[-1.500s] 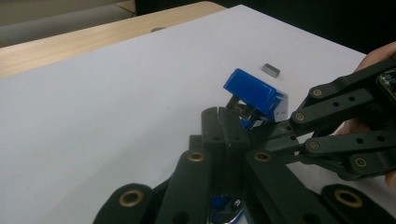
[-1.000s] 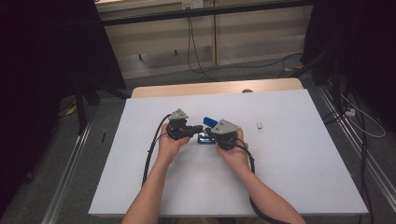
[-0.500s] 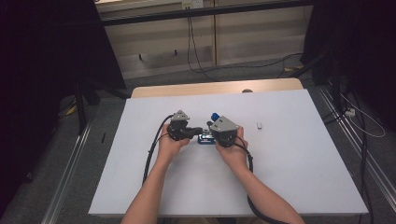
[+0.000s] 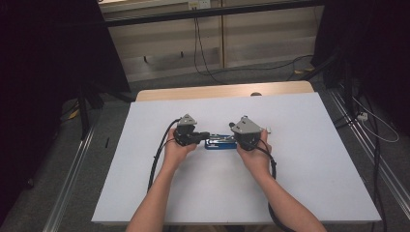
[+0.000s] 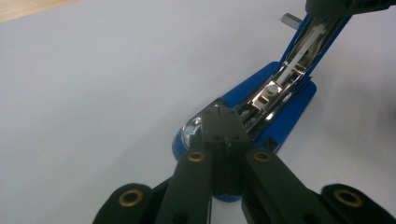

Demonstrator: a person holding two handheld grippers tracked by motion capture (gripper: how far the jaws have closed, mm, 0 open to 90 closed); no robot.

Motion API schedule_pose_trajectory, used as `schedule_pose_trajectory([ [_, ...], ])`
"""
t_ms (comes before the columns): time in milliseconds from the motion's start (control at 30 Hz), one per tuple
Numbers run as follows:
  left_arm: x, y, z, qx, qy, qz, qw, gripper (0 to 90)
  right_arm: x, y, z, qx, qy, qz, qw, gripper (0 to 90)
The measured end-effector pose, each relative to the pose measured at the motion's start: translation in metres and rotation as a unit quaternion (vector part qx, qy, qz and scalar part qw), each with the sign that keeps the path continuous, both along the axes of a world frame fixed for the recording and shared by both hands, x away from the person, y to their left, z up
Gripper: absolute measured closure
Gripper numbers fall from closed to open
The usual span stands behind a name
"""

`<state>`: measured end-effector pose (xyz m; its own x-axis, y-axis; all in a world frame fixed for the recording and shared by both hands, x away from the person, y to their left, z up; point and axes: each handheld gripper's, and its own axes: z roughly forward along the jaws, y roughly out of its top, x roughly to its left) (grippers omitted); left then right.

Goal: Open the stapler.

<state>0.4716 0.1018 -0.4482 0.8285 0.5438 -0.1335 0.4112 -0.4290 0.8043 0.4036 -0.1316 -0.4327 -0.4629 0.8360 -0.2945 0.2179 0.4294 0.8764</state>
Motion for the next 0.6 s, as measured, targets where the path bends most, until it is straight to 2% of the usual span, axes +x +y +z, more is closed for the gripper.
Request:
schedule_pose_trajectory([
  [67,0.000,0.000,0.000,-0.001,0.000,0.000,1.0000,90.0,0.000,-0.005,-0.002,0.011,0.005,0.002,0.9999,90.0],
  [133,0.000,0.000,0.000,0.000,-0.001,0.000,1.0000,90.0,-0.001,-0.007,-0.002,0.003,0.005,0.003,1.0000,90.0],
  [333,0.000,0.000,0.000,0.000,-0.002,0.000,1.0000,90.0,-0.002,-0.010,-0.004,0.005,0.008,0.001,1.0000,90.0],
  [600,0.000,0.000,0.000,-0.002,0.000,0.001,1.0000,90.0,-0.002,-0.033,-0.020,0.033,0.035,-0.016,0.9987,90.0],
])
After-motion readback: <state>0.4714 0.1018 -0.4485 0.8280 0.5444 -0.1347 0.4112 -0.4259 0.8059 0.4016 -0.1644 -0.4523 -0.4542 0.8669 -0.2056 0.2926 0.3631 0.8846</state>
